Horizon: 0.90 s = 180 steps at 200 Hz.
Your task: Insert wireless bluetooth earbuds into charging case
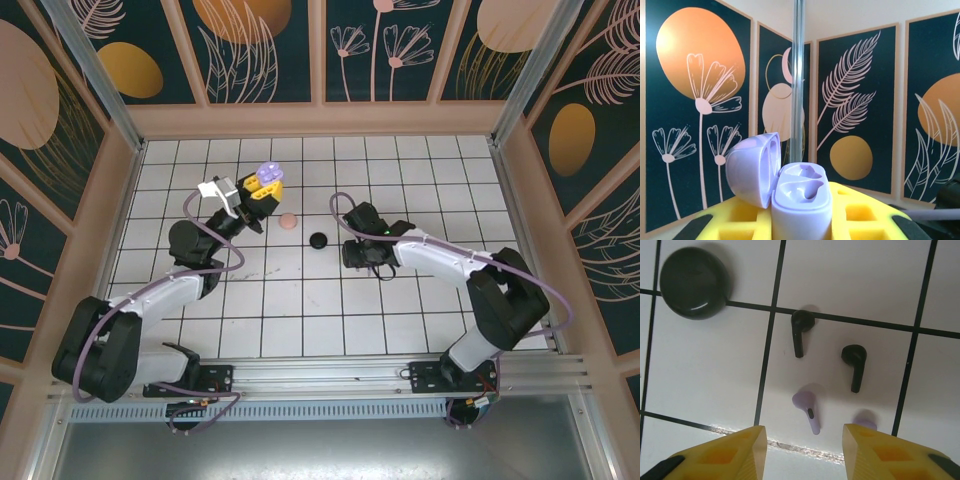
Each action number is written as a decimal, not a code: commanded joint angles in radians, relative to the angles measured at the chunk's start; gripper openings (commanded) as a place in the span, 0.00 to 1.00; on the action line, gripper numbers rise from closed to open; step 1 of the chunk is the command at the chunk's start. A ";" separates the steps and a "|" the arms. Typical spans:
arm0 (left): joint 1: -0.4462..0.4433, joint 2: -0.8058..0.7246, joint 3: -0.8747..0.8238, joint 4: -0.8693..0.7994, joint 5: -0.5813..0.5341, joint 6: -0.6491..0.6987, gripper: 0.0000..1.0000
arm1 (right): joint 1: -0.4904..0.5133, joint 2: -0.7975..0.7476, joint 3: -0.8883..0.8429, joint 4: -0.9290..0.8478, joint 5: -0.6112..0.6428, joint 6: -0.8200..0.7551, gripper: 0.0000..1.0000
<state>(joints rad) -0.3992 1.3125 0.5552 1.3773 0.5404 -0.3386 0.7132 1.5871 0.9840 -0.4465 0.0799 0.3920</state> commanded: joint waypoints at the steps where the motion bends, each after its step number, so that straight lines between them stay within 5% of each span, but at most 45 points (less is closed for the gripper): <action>1: -0.004 0.015 -0.023 0.155 0.001 -0.085 0.00 | 0.016 0.039 0.048 -0.032 0.036 0.000 0.43; 180: -0.016 -0.004 -0.038 0.091 0.051 -0.070 0.00 | 0.042 0.198 0.109 -0.042 0.082 -0.047 0.40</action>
<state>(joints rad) -0.4068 1.3285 0.5098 1.4536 0.5713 -0.3981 0.7452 1.7607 1.0595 -0.4614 0.1329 0.3649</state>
